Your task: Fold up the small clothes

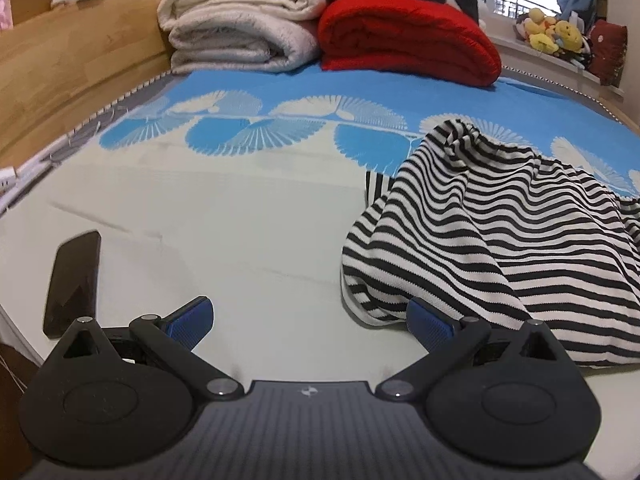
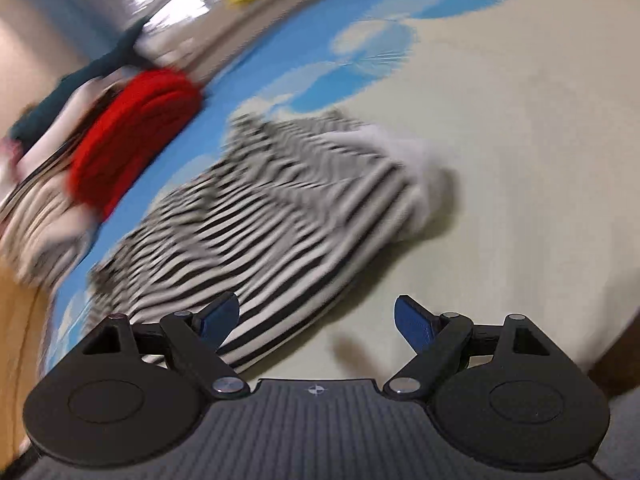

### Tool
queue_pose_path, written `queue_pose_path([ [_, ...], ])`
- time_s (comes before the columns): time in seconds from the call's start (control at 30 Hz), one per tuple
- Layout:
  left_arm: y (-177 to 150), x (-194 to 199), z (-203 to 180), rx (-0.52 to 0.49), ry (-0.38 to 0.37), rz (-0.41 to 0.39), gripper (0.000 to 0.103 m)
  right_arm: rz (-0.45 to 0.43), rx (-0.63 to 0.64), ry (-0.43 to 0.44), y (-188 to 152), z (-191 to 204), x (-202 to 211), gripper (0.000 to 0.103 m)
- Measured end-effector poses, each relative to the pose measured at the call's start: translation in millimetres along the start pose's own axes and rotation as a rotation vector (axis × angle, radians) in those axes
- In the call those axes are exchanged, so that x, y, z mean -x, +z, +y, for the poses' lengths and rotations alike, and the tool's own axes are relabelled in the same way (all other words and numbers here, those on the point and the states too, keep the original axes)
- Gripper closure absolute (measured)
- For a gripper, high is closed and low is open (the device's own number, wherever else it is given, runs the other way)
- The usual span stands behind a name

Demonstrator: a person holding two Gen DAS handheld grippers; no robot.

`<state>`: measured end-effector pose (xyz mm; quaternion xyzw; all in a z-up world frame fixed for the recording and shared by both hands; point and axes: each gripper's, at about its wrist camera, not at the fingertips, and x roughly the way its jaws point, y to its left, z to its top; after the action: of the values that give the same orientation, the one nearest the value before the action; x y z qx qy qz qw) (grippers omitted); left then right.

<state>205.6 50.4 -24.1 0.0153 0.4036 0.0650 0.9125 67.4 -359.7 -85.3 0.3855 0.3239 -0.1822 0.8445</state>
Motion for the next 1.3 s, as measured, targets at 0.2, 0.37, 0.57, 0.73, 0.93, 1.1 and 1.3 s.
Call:
queue_pose_path([
  [0.2, 6.6, -13.4, 10.3, 0.071, 0.013, 0.038, 0.000, 0.005, -0.199, -0.007, 10.4, -23.8, -19.9, 0.017],
  [0.37, 8.6, -22.9, 5.5, 0.074, 0.025, 0.066, 0.000, -0.057, -0.334, -0.050, 17.2, -40.4, -30.2, 0.016],
  [0.57, 11.2, -39.1, -5.5, 0.093, 0.021, 0.105, 0.000, -0.087, -0.450, 0.039, 27.1, -44.6, -51.3, 0.013],
  [0.73, 14.9, -50.7, -2.3, 0.149, 0.016, 0.145, 0.000, -0.136, -0.364, 0.071, 40.1, -37.7, -72.0, 0.056],
  [0.93, 14.0, -57.8, 6.9, 0.172, 0.043, 0.181, 0.000, -0.149, -0.293, 0.034, 60.2, -36.1, -60.0, 0.090],
  [1.1, 13.7, -59.3, 16.2, 0.186, 0.071, 0.191, 0.000, -0.201, -0.312, -0.065, 73.2, -48.1, -43.6, 0.090],
  [1.3, 11.9, -68.8, 21.4, 0.181, 0.135, 0.238, 0.000, -0.201, -0.253, -0.186, 72.1, -49.8, -50.1, 0.090],
])
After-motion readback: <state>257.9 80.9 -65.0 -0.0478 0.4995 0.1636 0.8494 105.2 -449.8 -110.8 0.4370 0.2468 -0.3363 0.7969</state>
